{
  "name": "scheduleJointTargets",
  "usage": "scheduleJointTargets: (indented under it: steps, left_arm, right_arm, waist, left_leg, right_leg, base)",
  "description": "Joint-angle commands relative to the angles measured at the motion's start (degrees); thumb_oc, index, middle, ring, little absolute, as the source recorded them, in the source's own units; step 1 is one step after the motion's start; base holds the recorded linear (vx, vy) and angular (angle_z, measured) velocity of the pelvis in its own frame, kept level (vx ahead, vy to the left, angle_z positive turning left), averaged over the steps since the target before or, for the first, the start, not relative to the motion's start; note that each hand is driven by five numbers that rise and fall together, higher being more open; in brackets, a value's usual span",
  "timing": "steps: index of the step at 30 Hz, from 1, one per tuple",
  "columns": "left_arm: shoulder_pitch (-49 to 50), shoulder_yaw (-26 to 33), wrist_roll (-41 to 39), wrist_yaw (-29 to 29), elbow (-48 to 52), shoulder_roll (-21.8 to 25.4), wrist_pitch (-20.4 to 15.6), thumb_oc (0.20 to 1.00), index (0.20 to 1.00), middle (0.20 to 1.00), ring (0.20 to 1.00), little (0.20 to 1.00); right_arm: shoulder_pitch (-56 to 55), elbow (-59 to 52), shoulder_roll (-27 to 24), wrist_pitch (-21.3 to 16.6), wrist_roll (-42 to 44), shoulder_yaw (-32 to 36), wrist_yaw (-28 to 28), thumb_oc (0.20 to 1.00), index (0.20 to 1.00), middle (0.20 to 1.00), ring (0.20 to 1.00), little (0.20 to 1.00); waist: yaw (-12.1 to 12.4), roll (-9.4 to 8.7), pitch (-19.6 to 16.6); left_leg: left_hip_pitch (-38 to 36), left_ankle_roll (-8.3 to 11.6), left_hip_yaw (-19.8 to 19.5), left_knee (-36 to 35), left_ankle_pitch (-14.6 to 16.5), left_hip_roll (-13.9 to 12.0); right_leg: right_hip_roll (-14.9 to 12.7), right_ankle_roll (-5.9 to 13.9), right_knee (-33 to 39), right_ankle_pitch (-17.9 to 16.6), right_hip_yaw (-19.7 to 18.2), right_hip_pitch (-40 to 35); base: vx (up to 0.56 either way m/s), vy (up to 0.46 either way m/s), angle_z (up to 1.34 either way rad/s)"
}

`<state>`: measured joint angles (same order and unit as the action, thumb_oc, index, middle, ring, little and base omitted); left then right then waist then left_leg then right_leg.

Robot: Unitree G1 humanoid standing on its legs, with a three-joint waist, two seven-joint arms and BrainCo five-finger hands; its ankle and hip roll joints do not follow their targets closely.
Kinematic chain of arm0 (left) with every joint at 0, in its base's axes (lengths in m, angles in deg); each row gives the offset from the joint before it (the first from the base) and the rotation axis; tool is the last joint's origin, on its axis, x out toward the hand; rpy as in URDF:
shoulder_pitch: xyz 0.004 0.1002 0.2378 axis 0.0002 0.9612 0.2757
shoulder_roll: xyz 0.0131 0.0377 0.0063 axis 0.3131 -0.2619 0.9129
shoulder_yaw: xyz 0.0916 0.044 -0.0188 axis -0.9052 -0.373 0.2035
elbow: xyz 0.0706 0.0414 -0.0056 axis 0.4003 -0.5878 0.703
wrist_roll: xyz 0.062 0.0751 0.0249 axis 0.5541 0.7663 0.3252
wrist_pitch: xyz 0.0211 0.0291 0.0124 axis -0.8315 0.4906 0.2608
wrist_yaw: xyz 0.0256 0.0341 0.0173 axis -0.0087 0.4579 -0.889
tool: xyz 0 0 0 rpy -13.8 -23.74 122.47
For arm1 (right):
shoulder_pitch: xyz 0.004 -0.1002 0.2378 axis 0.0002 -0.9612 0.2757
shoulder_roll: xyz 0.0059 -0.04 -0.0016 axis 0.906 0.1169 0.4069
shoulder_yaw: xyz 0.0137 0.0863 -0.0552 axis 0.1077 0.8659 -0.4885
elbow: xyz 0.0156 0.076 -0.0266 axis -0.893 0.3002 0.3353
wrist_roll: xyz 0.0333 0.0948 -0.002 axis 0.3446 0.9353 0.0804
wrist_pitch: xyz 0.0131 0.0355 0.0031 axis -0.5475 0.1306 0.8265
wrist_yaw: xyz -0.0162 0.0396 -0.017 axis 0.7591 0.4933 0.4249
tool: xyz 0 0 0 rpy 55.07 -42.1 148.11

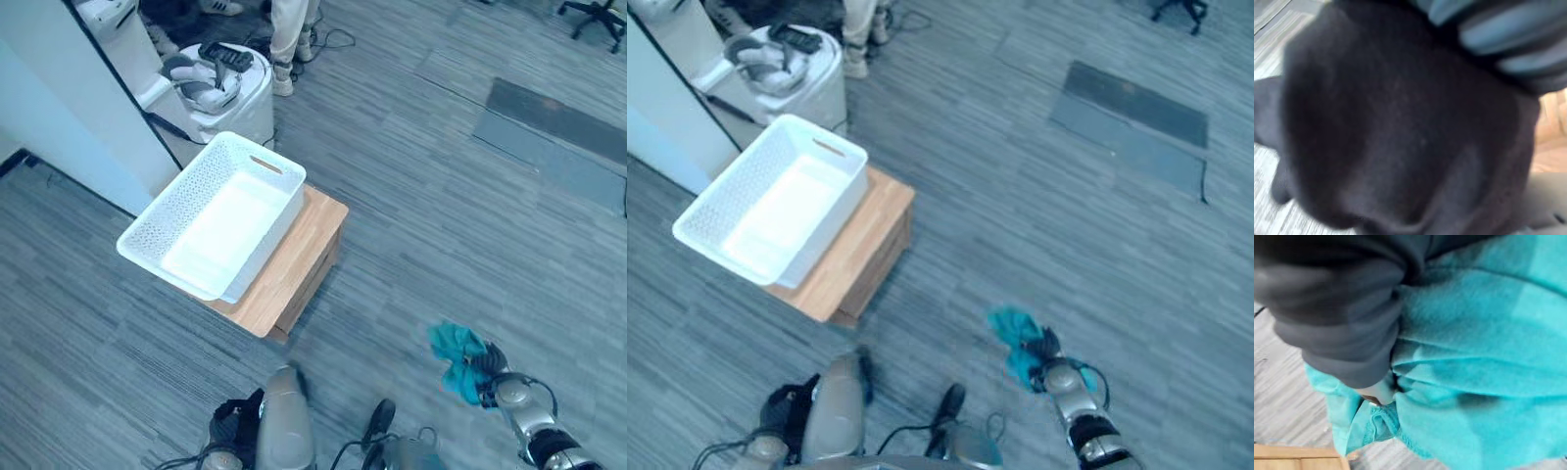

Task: Tidy up the quilt and then pick up the clothes from the bed and put them into the laundry hamper.

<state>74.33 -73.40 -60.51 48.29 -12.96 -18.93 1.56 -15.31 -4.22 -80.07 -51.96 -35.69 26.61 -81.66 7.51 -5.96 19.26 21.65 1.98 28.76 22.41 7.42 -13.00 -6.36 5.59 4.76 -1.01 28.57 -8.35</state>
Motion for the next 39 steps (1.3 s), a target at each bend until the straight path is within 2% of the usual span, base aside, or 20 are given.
scheduleJointTargets:
  steps: [1,2,3,4,5,6,7,11,12,14,15,17,19,21,22,24,26,30,34,39]
  left_arm:
    - [-2.1,-1.5,3.0,-0.5,0.8,3.0,0.0,0.200,0.200,0.200,0.200,0.200]
    - [-1.9,-1.5,3.1,-0.2,1.0,3.1,0.1,0.200,0.200,0.200,0.200,0.200]
    - [-1.2,-1.2,2.3,0.1,1.2,3.4,0.2,0.200,0.200,0.200,0.200,0.200]
    - [-1.2,-1.0,1.9,0.3,1.0,3.5,0.2,0.200,0.200,0.200,0.200,0.200]
    - [-1.4,-0.8,1.8,0.2,0.2,3.4,0.3,0.200,0.200,0.200,0.200,0.200]
    - [-1.4,-1.0,1.7,0.0,-0.1,3.6,0.3,0.200,0.200,0.200,0.200,0.200]
    - [-2.8,-1.2,1.3,-1.2,-0.3,3.7,0.3,0.200,0.200,0.200,0.200,0.200]
    - [-3.7,-1.8,1.3,-1.2,0.0,3.7,-0.1,0.200,0.200,0.200,0.200,0.200]
    - [-5.4,-3.5,4.5,-2.1,1.5,4.8,-0.7,0.200,0.200,0.200,0.200,0.200]
    - [-5.0,-2.5,3.2,-2.3,0.9,5.3,-1.5,0.200,0.200,0.200,0.200,0.200]
    - [-5.0,-2.4,3.2,-2.2,0.9,5.4,-1.5,0.200,0.200,0.200,0.200,0.200]
    - [-3.2,-2.0,3.1,-1.8,1.8,5.7,-2.1,0.200,0.200,0.200,0.200,0.200]
    - [0.2,0.0,1.8,-1.4,2.0,4.3,-2.3,0.200,0.200,0.200,0.200,0.200]
    - [0.9,0.3,1.6,-1.4,2.2,3.9,-2.2,0.200,0.200,0.200,0.200,0.200]
    - [1.7,0.2,1.8,-1.2,1.7,3.4,-2.0,0.200,0.200,0.200,0.200,0.200]
    - [1.6,-0.2,2.1,-1.0,1.4,3.3,-1.8,0.200,0.200,0.200,0.200,0.200]
    - [2.2,-0.5,2.8,-0.3,1.5,3.2,-1.9,0.200,0.200,0.200,0.200,0.200]
    - [3.5,-0.7,4.1,0.7,3.0,3.4,-2.3,0.200,0.200,0.200,0.200,0.200]
    - [3.9,-0.7,3.7,0.9,4.2,3.8,-2.7,0.200,0.200,0.200,0.200,0.200]
    - [4.4,-0.1,1.4,0.3,5.7,4.4,-3.6,0.200,0.200,0.200,0.200,0.200]
  right_arm:
    - [-2.5,-2.7,-1.6,-1.6,0.7,1.8,-0.2,0.200,0.200,0.200,0.200,0.200]
    - [-2.7,-3.2,-1.4,-1.6,0.2,1.6,-0.1,0.200,0.200,0.200,0.200,0.200]
    - [-2.2,-4.2,-1.2,-1.6,-1.1,0.1,0.2,0.200,0.200,0.200,0.200,0.200]
    - [-2.4,-4.1,-0.6,-1.6,-1.6,0.0,0.4,0.200,0.200,0.200,0.200,0.200]
    - [-2.5,-4.1,-0.2,-1.4,-2.8,-0.2,0.7,0.200,0.200,0.200,0.200,0.200]
    - [-2.1,-4.9,0.2,-1.3,-3.2,-0.5,0.8,0.200,0.200,0.200,0.200,0.200]
    - [-0.8,-7.7,0.5,-1.7,-3.1,-1.2,1.2,0.200,0.200,0.200,0.200,0.200]
    - [-1.1,-9.3,0.5,-1.8,-2.5,-1.2,1.1,0.200,0.200,0.200,0.200,0.200]
    - [-5.5,-16.7,-3.0,-1.8,-1.8,2.4,-0.2,0.200,0.200,0.200,0.200,0.200]
    - [-4.3,-18.6,-3.0,-2.5,-1.9,1.9,0.3,0.200,0.200,0.200,0.200,0.200]
    - [-4.3,-18.6,-3.0,-2.5,-1.9,1.9,0.3,0.200,0.200,0.200,0.200,0.200]
    - [-5.2,-19.5,-4.3,-2.7,-2.6,3.4,0.4,0.200,0.200,0.200,0.200,0.200]
    - [-4.7,-18.0,-5.7,-2.6,-3.3,4.6,-0.1,0.200,0.200,0.200,0.200,0.200]
    - [-4.9,-17.9,-6.2,-2.6,-3.5,5.3,-0.4,0.200,0.200,0.200,0.200,0.200]
    - [-5.3,-18.5,-7.8,-2.7,-3.5,7.3,-1.4,0.200,0.200,0.200,0.200,0.200]
    - [-5.4,-18.8,-9.4,-2.8,-3.5,8.6,-2.2,0.200,0.200,0.200,0.200,0.200]
    - [-5.7,-20.8,-11.2,-2.8,-4.7,10.0,-2.7,0.200,0.200,0.200,0.200,0.200]
    - [-5.1,-27.6,-15.4,-3.3,-6.6,12.6,-3.6,0.200,0.200,0.200,0.200,0.200]
    - [-2.5,-32.5,-18.3,-4.2,-7.8,12.7,-4.3,0.200,0.200,0.200,0.200,0.200]
    - [6.5,-39.8,-22.8,-6.4,-6.1,10.1,-4.2,0.200,0.200,0.200,0.200,0.200]
  waist:
    - [-1.8,2.87,-3.8]
    - [-1.6,2.54,-4.2]
    - [-0.5,1.57,-4.1]
    - [-0.8,1.65,-4.0]
    - [-1.3,2.04,-3.8]
    - [-2.0,2.49,-3.2]
    - [-4.5,3.12,-1.8]
    - [-5.7,3.40,-1.7]
    - [-10.6,3.36,-1.4]
    - [-8.7,2.62,-1.5]
    - [-9.0,2.67,-1.5]
    - [-8.8,2.55,-2.3]
    - [-8.0,3.18,-3.6]
    - [-8.0,3.26,-4.0]
    - [-8.6,3.04,-4.1]
    - [-9.5,3.31,-3.9]
    - [-10.6,4.66,-4.6]
    - [-11.1,5.38,-6.1]
    - [-10.7,5.02,-6.4]
    - [-8.6,3.84,-6.9]
  left_leg:
    - [-11.1,2.94,9.2,-9.8,-4.6,-2.3]
    - [-12.5,2.01,11.1,-10.4,-4.6,-2.2]
    - [-13.9,1.09,9.5,-12.3,-3.4,0.5]
    - [-16.4,0.09,8.4,-16.3,-3.1,3.1]
    - [-19.0,-0.74,9.1,-18.3,-2.4,4.2]
    - [-20.3,-1.35,8.1,-19.4,-1.9,4.6]
    - [-22.5,-1.60,4.7,-22.5,-2.2,5.3]
    - [-22.7,-0.84,0.8,-22.3,-2.3,5.3]
    - [-23.9,0.29,-11.7,-20.5,-0.1,5.7]
    - [-24.0,1.65,-11.7,-18.7,0.5,4.6]
    - [-23.8,1.67,-12.0,-18.5,0.5,4.5]
    - [-23.9,2.79,-13.7,-18.2,0.4,3.7]
    - [-23.4,4.25,-15.0,-19.7,-2.0,2.9]
    - [-22.9,4.49,-14.7,-19.9,-2.6,2.8]
    - [-21.8,4.57,-11.0,-16.8,-1.9,2.2]
    - [-22.0,5.34,-7.0,-12.8,0.1,0.6]
    - [-24.0,5.86,-3.5,-16.0,-1.7,-0.5]
    - [-26.9,6.85,-2.7,-23.3,-5.4,-0.4]
    - [-27.8,6.62,-3.0,-25.2,-5.5,0.2]
    - [-28.0,6.59,-3.4,-26.7,-5.9,0.8]
  right_leg:
    - [0.0,2.43,-0.9,9.6,4.7,-2.3]
    - [0.6,2.11,-3.1,9.5,6.0,-2.5]
    - [0.4,2.62,-7.1,9.4,7.1,-2.6]
    - [-1.2,3.90,-13.0,8.6,8.4,-1.1]
    - [-3.4,6.57,-19.8,6.6,10.2,0.9]
    - [-5.0,8.10,-26.6,4.3,9.2,3.0]
    - [-6.6,8.99,-34.9,3.7,1.5,12.0]
    - [-7.4,7.53,-28.4,6.5,-2.1,13.4]
    - [-5.5,6.44,-11.5,4.2,-27.0,15.0]
    - [-7.5,6.04,-11.9,4.1,-18.7,14.8]
    - [-7.5,6.04,-11.8,4.1,-18.3,14.5]
    - [-7.6,5.74,-8.8,4.0,-14.6,12.9]
    - [-6.0,5.53,-4.1,3.1,-12.3,9.4]
    - [-6.0,5.36,-3.3,2.9,-11.2,9.0]
    - [-6.5,5.04,-2.8,2.9,-9.1,8.1]
    - [-6.2,5.01,-2.3,4.2,-7.9,6.0]
    - [-5.9,4.98,-2.0,4.2,-6.3,5.1]
    - [-6.3,5.28,-1.1,2.7,-4.7,4.1]
    - [-7.1,5.77,-0.9,1.5,-4.2,4.0]
    - [-8.4,6.45,-1.2,0.5,-3.3,4.1]
  base:
    - [0.30,-0.065,1.16]
    - [0.49,0.008,1.14]
    - [0.49,0.101,1.03]
    - [0.43,0.173,1.01]
    - [0.37,0.144,0.70]
    - [0.46,0.080,1.05]
    - [0.44,-0.016,1.24]
    - [0.32,-0.261,1.74]
    - [0.60,-0.756,1.80]
    - [0.40,-0.584,2.93]
    - [0.15,-0.308,1.55]
    - [0.20,-0.280,0.32]
    - [0.21,-0.245,0.92]
    - [0.06,-0.137,0.30]
    - [-0.04,-0.101,0.15]
    - [0.00,-0.033,0.58]
    - [0.02,0.064,0.58]
    - [0.02,0.081,0.23]
    - [-0.03,0.039,0.17]
    - [-0.07,0.046,0.06]
